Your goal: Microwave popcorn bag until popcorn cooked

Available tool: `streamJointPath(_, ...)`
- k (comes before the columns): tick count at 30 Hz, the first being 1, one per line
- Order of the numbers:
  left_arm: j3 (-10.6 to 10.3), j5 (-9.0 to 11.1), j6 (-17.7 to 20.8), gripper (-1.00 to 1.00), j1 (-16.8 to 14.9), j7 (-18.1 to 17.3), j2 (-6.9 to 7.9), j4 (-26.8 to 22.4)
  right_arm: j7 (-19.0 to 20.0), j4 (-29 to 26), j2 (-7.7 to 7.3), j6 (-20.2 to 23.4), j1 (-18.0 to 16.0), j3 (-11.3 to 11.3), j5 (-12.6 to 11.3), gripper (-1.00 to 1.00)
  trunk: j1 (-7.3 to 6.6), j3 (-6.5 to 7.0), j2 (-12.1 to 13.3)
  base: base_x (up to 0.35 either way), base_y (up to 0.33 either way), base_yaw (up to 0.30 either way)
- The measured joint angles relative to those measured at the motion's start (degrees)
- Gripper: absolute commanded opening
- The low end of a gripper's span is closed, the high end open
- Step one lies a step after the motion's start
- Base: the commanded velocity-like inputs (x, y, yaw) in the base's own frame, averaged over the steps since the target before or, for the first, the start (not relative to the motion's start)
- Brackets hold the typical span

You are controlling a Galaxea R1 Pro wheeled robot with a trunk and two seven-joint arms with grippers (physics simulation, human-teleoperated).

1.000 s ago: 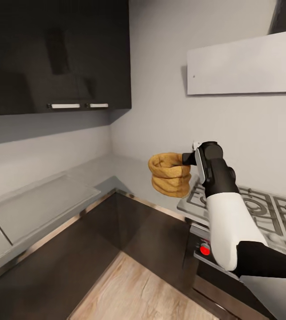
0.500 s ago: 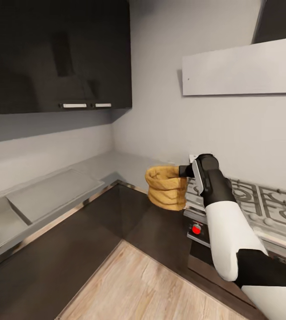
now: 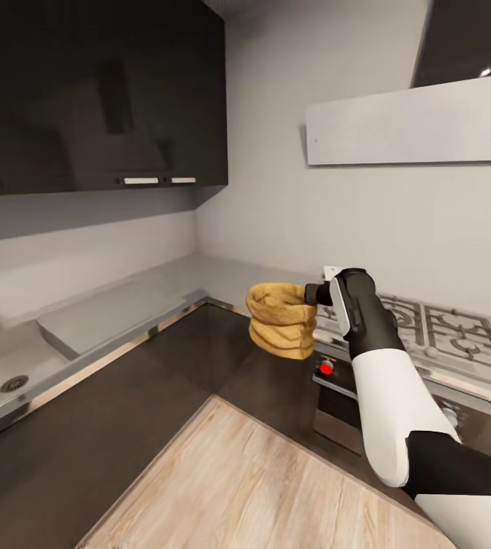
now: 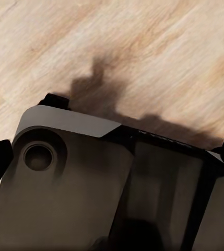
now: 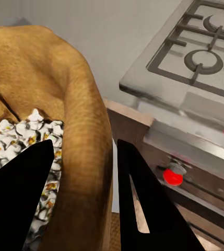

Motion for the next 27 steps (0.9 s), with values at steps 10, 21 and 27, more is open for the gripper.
streamJointPath(10, 0.0, 0.1, 0.0, 1.00, 0.0, 0.0, 0.08, 0.0, 0.0, 0.0, -0.16, -0.3, 0.0, 0.0, -0.3, -1.00, 0.00, 0.00, 0.0, -0.347, 0.000, 0.000)
streamJointPath(21, 0.0, 0.0, 0.0, 1.00, 0.0, 0.0, 0.17, -0.1, 0.0, 0.0, -0.20, -0.1, 0.0, 0.0, -0.3, -1.00, 0.00, 0.00, 0.0, -0.346, 0.000, 0.000)
streamJointPath(27, 0.0, 0.0, 0.0, 1.00, 0.0, 0.0, 0.17, -0.1, -0.2, 0.0, -0.28, -0.1, 0.0, 0.0, -0.3, -1.00, 0.00, 0.00, 0.0, -0.346, 0.000, 0.000)
